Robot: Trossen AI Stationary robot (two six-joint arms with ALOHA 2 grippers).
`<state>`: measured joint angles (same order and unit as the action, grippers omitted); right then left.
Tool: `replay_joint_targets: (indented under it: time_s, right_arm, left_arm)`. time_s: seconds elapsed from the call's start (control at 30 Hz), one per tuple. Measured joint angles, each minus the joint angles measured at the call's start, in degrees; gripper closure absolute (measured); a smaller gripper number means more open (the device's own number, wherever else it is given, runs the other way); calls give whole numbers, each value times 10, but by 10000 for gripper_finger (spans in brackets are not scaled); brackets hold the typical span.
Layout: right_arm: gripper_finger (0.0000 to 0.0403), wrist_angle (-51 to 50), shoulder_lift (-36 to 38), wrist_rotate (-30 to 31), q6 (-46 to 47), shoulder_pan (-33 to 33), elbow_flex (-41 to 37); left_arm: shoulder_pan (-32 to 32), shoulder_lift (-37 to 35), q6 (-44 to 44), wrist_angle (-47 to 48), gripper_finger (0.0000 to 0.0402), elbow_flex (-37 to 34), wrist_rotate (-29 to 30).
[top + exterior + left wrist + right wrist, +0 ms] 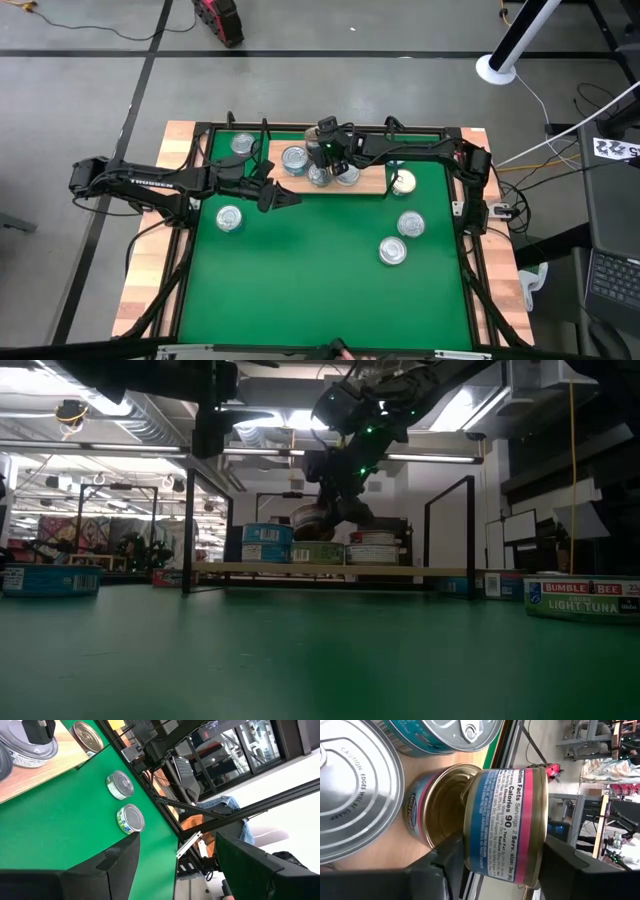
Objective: Stack canned seafood by type on shelf
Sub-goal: Stack the blue pink tuna can on top of the blue pink tuna can on the shelf
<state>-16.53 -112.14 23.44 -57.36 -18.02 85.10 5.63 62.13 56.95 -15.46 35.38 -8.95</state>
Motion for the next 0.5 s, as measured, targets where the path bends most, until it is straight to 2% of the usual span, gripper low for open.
replay_joint_targets:
  time_s: [0.3, 0.5]
  right_arm:
    - [133, -7, -4, -3, 3, 0, -2]
    - [107, -4, -3, 0, 2, 0, -2]
  left_arm:
    - [0, 0, 0, 0, 149, 0, 0]
    - [0, 0, 0, 0, 149, 0, 0]
